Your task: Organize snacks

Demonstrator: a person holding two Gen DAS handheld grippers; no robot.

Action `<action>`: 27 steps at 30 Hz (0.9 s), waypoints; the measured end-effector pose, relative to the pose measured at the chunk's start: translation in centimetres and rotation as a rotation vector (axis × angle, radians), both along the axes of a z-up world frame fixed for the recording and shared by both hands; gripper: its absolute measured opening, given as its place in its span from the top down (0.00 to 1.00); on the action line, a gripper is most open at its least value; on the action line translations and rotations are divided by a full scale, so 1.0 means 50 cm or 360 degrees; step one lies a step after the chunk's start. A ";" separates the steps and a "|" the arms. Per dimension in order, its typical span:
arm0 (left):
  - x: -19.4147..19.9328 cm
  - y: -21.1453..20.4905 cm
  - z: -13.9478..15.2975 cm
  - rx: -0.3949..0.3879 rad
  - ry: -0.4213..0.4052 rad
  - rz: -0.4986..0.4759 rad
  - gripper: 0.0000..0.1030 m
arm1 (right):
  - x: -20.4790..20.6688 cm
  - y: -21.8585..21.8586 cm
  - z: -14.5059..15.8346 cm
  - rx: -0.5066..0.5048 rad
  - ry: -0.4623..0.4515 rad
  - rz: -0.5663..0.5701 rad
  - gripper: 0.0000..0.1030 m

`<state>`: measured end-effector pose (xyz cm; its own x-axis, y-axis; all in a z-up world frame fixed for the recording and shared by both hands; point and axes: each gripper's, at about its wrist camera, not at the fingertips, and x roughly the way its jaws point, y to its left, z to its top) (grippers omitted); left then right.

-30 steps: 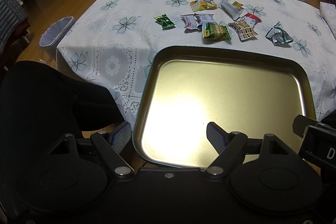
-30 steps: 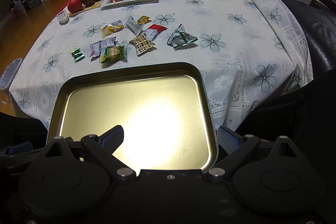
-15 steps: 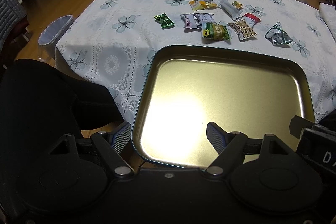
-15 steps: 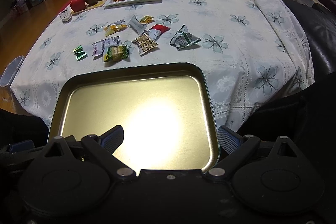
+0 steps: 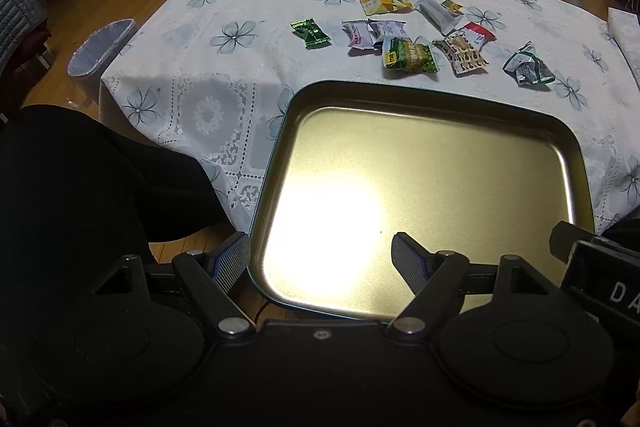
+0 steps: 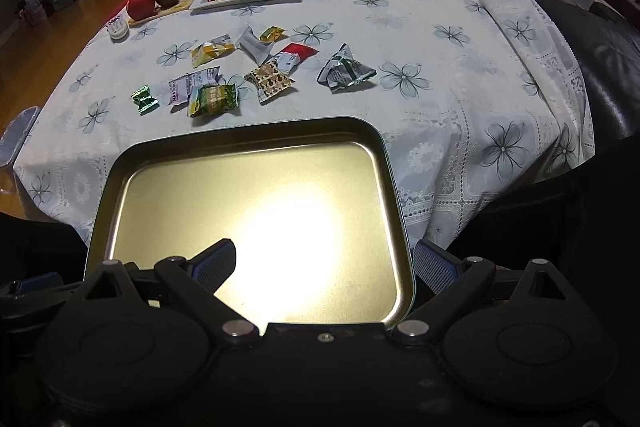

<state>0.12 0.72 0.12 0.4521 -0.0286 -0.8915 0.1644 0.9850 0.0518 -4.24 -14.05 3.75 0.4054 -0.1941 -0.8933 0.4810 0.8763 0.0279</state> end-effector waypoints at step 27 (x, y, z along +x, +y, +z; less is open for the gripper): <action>0.231 -0.030 0.048 0.0002 -0.0002 -0.0066 0.26 | 0.263 -0.144 0.010 0.0007 0.0124 0.0318 0.04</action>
<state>11.65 -0.78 2.50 0.4519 -0.0464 -0.8909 0.2051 0.9773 0.0531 8.89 -21.23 4.23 0.3652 -0.1128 -0.9241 0.2985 0.9544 0.0015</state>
